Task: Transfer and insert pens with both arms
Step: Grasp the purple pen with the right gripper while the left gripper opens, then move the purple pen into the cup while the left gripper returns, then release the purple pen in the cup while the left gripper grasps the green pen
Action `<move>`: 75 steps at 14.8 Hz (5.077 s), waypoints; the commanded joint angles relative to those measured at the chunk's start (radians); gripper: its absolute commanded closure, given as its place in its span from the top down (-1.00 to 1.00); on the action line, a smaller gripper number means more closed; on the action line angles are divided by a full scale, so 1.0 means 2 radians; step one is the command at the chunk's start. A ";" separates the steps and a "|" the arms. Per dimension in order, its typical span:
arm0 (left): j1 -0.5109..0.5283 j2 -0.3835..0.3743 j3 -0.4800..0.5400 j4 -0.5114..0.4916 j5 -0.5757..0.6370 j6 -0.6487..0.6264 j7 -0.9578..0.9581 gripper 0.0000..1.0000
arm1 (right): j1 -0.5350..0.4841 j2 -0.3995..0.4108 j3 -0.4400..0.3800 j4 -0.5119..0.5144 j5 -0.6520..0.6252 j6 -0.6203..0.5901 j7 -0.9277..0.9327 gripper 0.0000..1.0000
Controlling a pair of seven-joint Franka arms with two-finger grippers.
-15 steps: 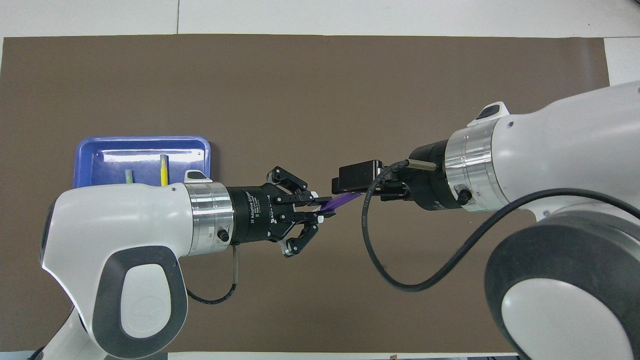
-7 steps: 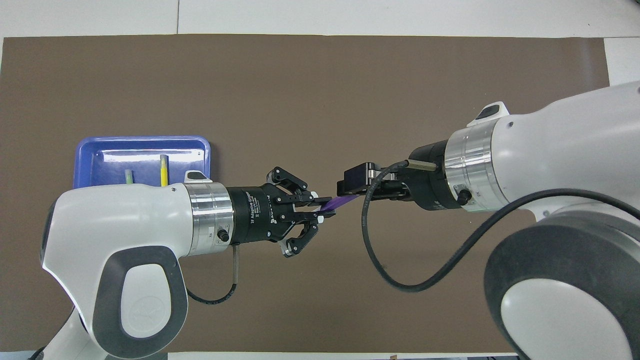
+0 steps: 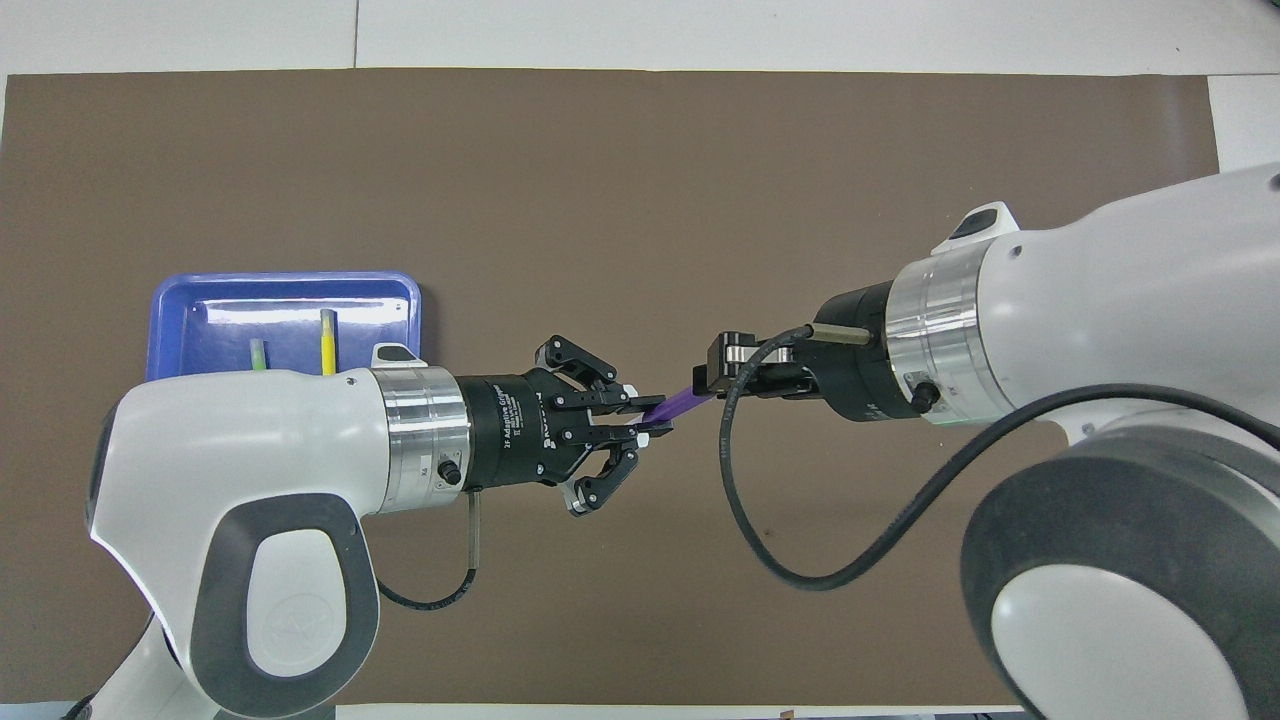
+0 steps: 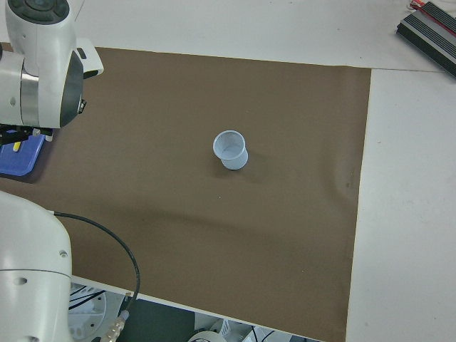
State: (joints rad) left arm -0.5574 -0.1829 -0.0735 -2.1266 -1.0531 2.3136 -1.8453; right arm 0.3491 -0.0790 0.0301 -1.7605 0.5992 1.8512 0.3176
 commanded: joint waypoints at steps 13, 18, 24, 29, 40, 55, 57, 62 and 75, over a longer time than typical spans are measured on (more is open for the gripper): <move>0.061 -0.024 0.006 -0.026 0.081 -0.055 0.040 1.00 | -0.132 -0.014 -0.003 -0.048 -0.202 0.000 -0.187 -1.00; 0.113 -0.024 0.007 -0.019 0.193 -0.144 0.150 1.00 | -0.188 -0.045 -0.002 -0.137 -0.204 0.103 -0.328 -1.00; 0.183 -0.028 0.010 -0.019 0.261 -0.211 0.344 1.00 | -0.217 -0.053 -0.002 -0.198 -0.204 0.162 -0.398 -1.00; 0.272 -0.030 0.010 -0.020 0.289 -0.256 0.562 1.00 | -0.224 -0.041 -0.002 -0.213 -0.204 0.192 -0.413 -1.00; 0.312 0.055 0.010 -0.019 0.490 -0.137 0.832 1.00 | -0.224 -0.006 -0.002 -0.213 -0.208 0.210 -0.418 -1.00; 0.319 0.159 0.010 -0.062 0.543 0.031 0.897 0.48 | -0.220 0.026 -0.002 -0.213 -0.233 0.226 -0.419 -1.00; 0.321 0.157 0.010 -0.062 0.543 0.018 0.897 0.48 | -0.219 0.026 -0.002 -0.217 -0.233 0.227 -0.418 -1.00; 0.316 0.155 0.009 -0.061 0.543 0.001 0.896 0.47 | -0.221 0.026 -0.002 -0.217 -0.233 0.226 -0.419 0.07; 0.316 0.154 0.009 -0.060 0.543 -0.015 0.893 -0.23 | -0.232 0.023 -0.007 -0.133 -0.234 0.151 -0.364 1.00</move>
State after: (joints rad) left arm 0.0739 0.1481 -0.0554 -2.2287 0.0148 2.2994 -0.0571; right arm -0.0999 -0.0295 0.0092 -2.0881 0.1532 2.2316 -0.4782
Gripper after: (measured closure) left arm 0.485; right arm 0.000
